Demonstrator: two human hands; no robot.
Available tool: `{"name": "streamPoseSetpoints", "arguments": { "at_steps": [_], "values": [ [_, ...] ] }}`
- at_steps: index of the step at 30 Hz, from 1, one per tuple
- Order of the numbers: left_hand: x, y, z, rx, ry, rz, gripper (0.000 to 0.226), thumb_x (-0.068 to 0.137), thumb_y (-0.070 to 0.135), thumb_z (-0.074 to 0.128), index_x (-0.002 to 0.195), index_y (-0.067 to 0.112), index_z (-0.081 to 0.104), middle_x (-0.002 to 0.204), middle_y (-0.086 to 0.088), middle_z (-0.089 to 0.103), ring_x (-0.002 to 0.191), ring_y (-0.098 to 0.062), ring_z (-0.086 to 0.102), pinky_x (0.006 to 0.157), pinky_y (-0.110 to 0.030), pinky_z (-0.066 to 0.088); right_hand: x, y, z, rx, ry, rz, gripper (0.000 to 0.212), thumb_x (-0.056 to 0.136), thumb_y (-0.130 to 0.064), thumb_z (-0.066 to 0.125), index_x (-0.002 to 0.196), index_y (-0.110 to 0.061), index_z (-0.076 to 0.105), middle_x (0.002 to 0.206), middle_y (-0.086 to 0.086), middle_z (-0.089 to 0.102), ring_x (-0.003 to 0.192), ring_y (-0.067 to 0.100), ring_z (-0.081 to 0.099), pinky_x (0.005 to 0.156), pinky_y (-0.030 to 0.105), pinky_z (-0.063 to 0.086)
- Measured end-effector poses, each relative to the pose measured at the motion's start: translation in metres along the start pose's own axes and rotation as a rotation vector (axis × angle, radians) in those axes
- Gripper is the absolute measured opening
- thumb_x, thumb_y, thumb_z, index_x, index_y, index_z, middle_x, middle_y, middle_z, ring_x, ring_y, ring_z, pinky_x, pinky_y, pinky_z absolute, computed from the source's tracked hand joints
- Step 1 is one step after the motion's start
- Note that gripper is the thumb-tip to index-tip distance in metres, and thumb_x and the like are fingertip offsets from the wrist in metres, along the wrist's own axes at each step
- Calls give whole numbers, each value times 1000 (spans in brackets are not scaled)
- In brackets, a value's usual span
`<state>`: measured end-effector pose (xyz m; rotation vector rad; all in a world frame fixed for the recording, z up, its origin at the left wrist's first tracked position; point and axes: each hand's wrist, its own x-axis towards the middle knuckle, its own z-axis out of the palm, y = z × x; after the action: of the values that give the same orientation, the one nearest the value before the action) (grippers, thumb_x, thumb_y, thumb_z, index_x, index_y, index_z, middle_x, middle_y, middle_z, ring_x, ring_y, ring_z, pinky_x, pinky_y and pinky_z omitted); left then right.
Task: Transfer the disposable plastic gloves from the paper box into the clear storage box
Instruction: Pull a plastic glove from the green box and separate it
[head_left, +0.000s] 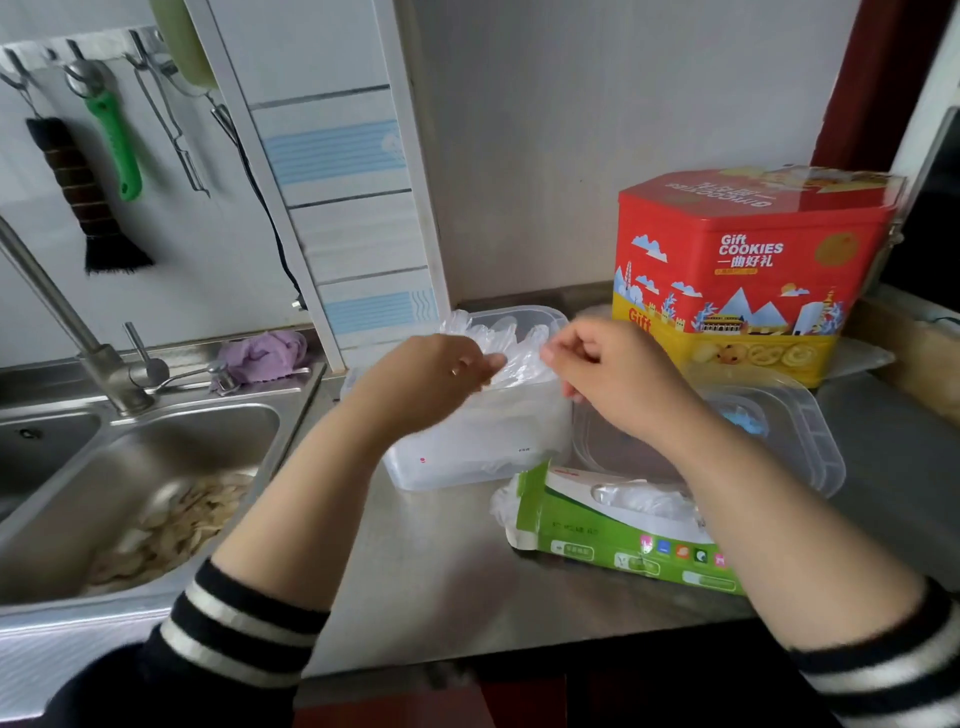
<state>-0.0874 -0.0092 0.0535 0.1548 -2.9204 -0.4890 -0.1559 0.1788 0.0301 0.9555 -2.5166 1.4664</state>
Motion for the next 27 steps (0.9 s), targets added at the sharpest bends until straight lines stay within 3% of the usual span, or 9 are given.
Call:
{"name": "streamPoseSetpoints", "arguments": {
  "at_steps": [4,7,10,14,16,18,20,22,27],
  "values": [
    [-21,7,35,-48,210,143,21,90,43,61,99,24,65,91,15,58,85,-9,58,73,-25,44,-44,24,-13,-214,-217,190,26,82,-49,69,77,-24,65,73,-6,66,71,14,61,72,38,51],
    [-20,7,52,-76,340,153,19,89,33,67,102,19,68,94,9,63,88,-12,60,73,-26,42,-60,39,-8,-394,-323,233,25,77,-52,72,80,-29,62,87,-11,61,82,9,59,78,36,51],
    [-18,8,62,7,447,178,22,88,33,68,101,15,69,98,0,66,94,-23,60,77,-31,44,-70,45,1,-444,-271,190,14,82,-45,70,82,-35,61,93,-12,57,82,9,56,76,34,51],
    [-29,19,83,147,803,311,23,89,28,66,102,8,68,114,-11,63,104,-29,56,86,-37,45,-75,56,5,-322,-209,215,8,85,-34,69,91,-30,74,93,-10,64,85,13,61,81,37,52],
    [-39,32,104,-5,733,458,19,91,26,65,100,9,67,110,-8,64,98,-26,59,84,-35,47,-76,58,5,-278,-189,247,7,84,-32,71,89,-29,75,90,-9,69,84,16,65,82,35,52],
    [-45,40,126,-116,479,511,29,93,38,58,105,13,65,106,-2,66,95,-21,61,83,-35,48,-77,58,6,-316,-165,233,6,84,-26,69,87,-26,74,87,-5,69,85,19,65,78,33,51],
    [-45,39,138,-281,192,401,46,87,53,58,117,19,61,111,5,66,101,-12,61,89,-34,47,-80,60,10,-368,-117,187,8,85,-22,65,83,-25,72,90,-4,65,89,20,60,75,32,47],
    [-42,32,141,-488,27,272,61,77,59,65,125,24,57,115,10,66,108,-3,59,96,-31,46,-84,63,13,-343,-47,130,15,86,-22,65,72,-27,66,84,-9,61,89,16,57,72,32,42],
    [-39,27,147,-434,-6,309,52,73,58,71,119,36,60,113,19,63,109,-4,53,98,-38,42,-92,71,20,-351,80,65,13,91,-28,61,82,-19,61,87,-9,56,89,13,49,70,33,37]
  ]
}}
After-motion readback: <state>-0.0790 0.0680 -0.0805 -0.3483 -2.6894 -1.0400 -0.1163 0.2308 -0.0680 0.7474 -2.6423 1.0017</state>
